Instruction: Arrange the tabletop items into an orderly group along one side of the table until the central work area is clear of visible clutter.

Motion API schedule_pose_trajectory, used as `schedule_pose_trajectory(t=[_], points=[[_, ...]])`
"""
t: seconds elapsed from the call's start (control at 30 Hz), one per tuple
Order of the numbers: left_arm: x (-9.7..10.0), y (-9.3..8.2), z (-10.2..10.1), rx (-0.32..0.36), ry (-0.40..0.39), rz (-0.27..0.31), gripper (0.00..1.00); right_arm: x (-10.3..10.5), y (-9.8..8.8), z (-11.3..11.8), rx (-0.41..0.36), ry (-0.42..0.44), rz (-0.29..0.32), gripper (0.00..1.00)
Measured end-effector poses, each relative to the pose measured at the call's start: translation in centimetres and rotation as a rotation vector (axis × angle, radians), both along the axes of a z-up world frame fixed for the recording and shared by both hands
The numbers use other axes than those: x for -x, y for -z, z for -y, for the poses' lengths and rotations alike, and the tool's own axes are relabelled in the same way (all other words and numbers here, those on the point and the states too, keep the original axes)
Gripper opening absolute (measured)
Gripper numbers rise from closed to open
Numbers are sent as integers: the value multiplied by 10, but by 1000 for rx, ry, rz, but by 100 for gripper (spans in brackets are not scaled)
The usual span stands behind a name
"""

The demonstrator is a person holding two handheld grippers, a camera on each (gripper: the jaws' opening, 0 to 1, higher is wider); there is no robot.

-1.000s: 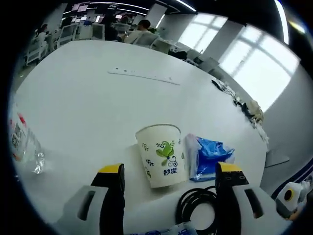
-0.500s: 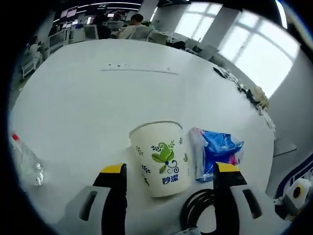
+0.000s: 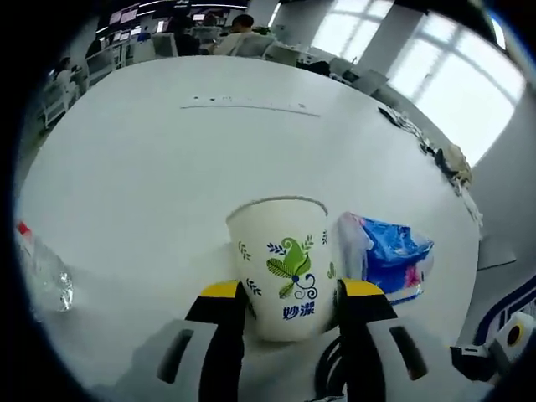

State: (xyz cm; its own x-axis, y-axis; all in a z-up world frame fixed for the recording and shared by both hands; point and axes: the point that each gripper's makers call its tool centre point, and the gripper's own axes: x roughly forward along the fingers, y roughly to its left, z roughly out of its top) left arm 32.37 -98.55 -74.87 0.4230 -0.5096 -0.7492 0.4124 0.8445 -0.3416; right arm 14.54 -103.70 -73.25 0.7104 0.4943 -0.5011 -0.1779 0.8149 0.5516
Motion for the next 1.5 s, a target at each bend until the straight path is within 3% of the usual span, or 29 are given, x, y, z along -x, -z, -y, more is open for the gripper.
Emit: schedule_pose_trajectory(t=[0.13, 0.37, 0.53, 0.73, 0.93, 0.97, 1.0, 1.07, 1.13, 1.23, 1.4, 1.5], points=[[7, -2, 1, 11, 38, 5, 37, -3, -1, 1, -9, 11, 1, 61], [7, -26, 2, 57, 47, 101, 36, -13, -8, 4, -21, 37, 6, 59], [14, -44, 2, 98, 51, 144, 36, -41, -32, 12, -102, 124, 53, 59], [25, -65, 4, 144, 49, 191, 36, -77, -59, 9, -166, 142, 97, 60], [33, -90, 8, 168, 78, 275, 35, -114, -87, -5, -221, 80, 129, 61], [28, -94, 0, 151, 45, 308, 36, -114, -90, -11, -233, 20, 130, 62], [33, -97, 1, 175, 57, 302, 36, -123, -91, -6, -242, 71, 132, 63], [35, -102, -1, 195, 52, 315, 36, -131, -98, -10, -281, 45, 110, 63], [39, -104, -3, 182, 64, 331, 36, -136, -106, -13, -299, 29, 121, 64], [45, -108, -6, 197, 64, 352, 36, -132, -128, -33, -367, -53, 132, 65], [56, -122, 1, 260, 90, 412, 36, -131, -118, -48, -304, -140, 111, 65], [61, -127, 2, 254, 120, 449, 36, -135, -124, -50, -259, -141, 157, 58]])
